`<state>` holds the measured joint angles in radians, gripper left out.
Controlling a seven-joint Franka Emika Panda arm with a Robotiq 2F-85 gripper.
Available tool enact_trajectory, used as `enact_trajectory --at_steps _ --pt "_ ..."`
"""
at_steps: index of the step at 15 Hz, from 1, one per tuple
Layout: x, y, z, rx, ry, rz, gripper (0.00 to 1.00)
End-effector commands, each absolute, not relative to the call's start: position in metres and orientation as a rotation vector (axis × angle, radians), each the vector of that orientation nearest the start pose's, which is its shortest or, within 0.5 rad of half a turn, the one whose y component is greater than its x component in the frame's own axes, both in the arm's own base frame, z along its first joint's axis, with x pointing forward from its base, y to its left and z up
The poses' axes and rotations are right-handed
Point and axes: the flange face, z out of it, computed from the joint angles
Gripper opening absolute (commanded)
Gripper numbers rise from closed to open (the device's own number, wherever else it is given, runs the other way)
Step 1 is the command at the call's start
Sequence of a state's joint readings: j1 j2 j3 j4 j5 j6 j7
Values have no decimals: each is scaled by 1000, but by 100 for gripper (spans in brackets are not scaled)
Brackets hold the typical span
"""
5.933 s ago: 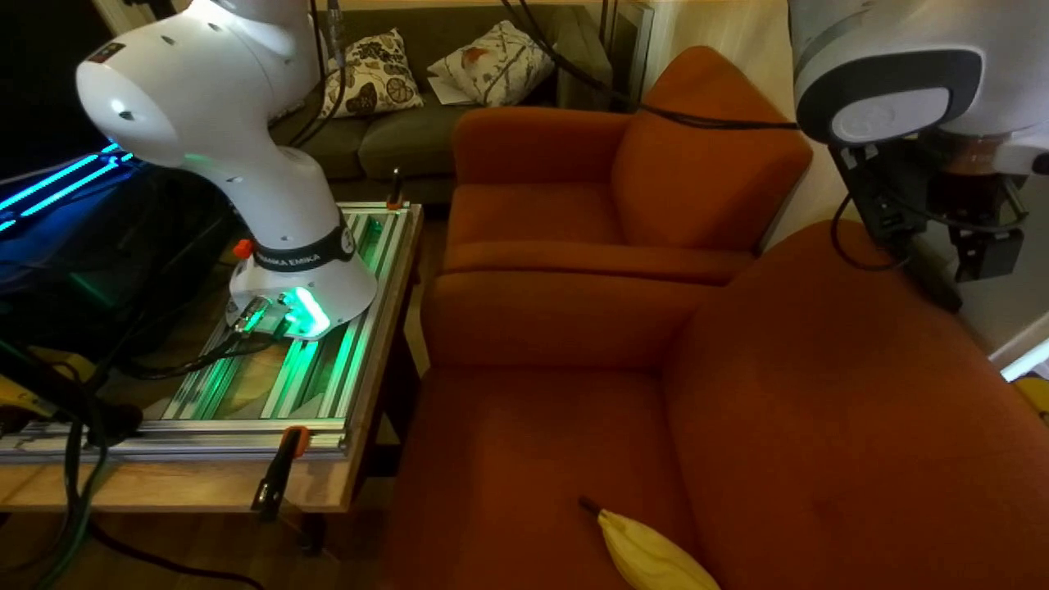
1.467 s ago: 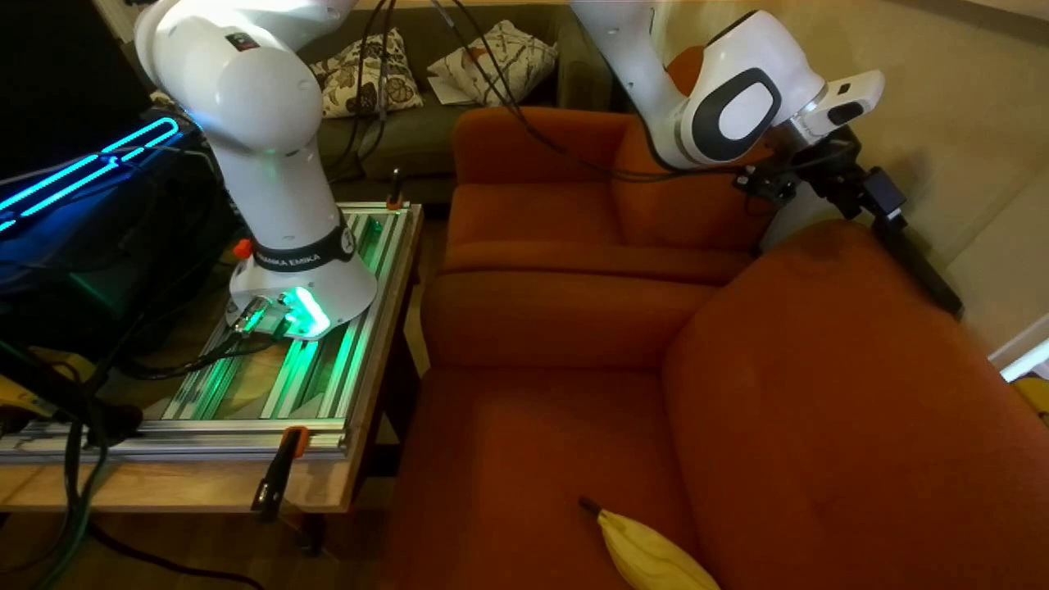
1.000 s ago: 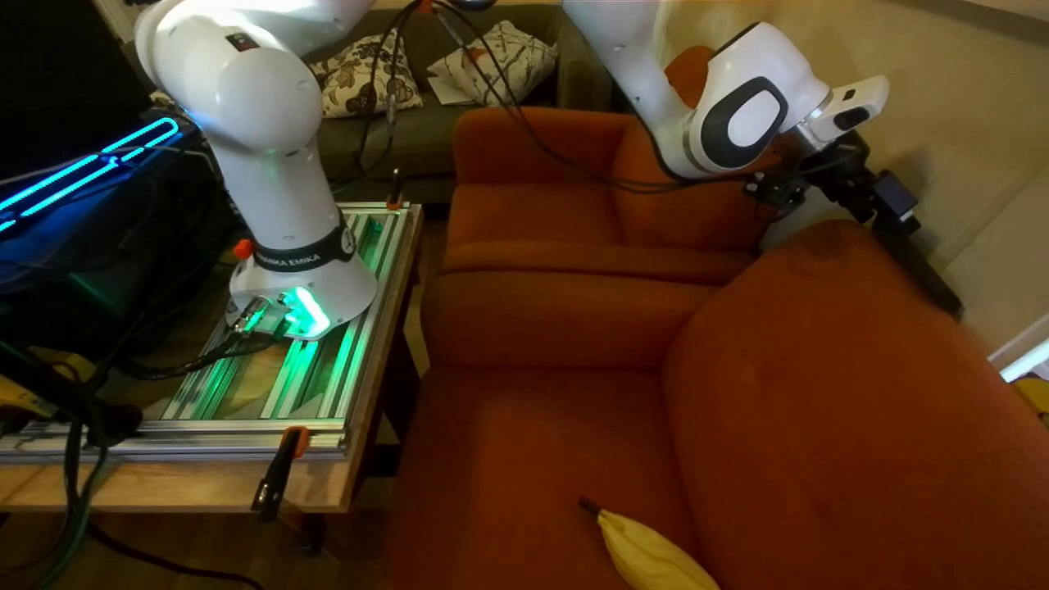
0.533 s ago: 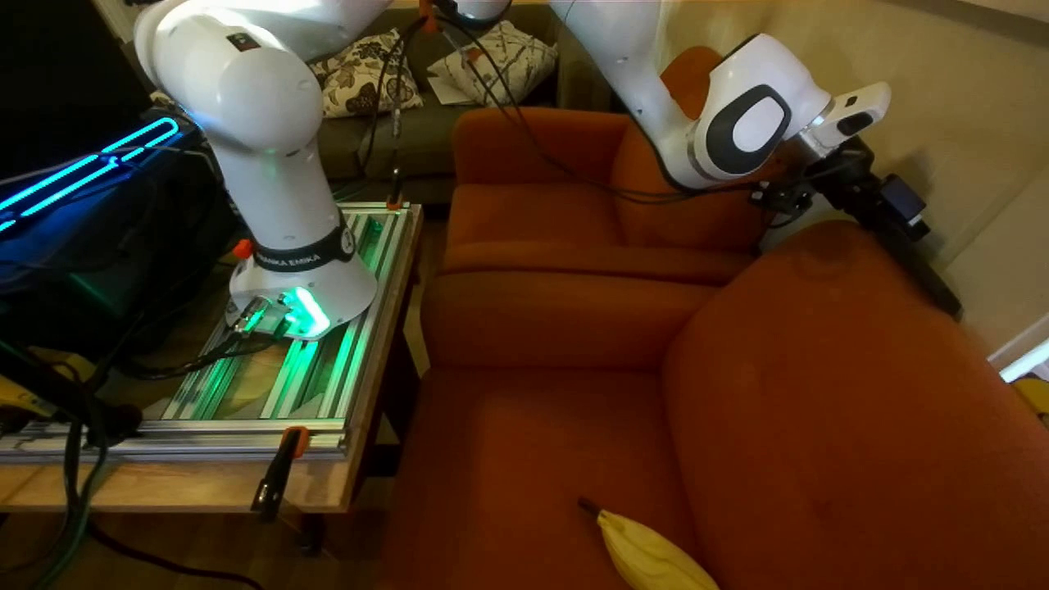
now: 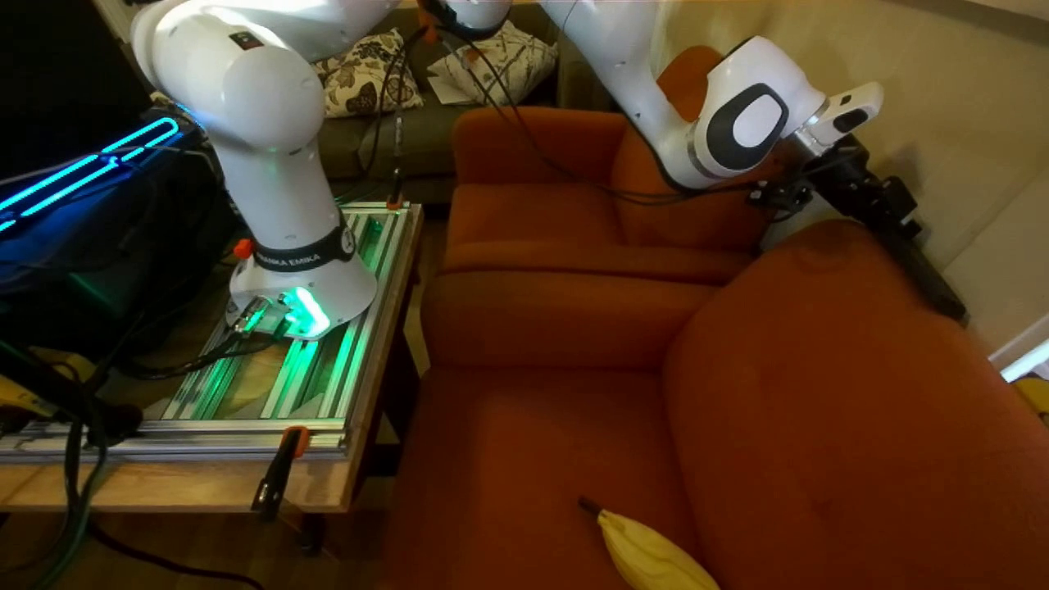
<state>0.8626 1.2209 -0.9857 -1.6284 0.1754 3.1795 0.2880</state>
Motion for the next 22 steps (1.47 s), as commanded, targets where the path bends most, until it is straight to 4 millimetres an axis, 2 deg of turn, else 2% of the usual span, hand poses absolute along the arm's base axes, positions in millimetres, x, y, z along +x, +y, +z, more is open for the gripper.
enact_trajectory --at_steps 1,2,4,12,18,19,22 --pt "728 87 201 2288 224 1043 27" --pt "728 88 203 2285 226 1033 20" --pt "729 87 209 2276 217 1019 16" --pt "728 78 222 2253 199 951 5" --pt "717 81 231 2251 188 873 5" --pt "714 81 233 2248 190 866 1" --pt "706 81 235 2239 196 827 0"
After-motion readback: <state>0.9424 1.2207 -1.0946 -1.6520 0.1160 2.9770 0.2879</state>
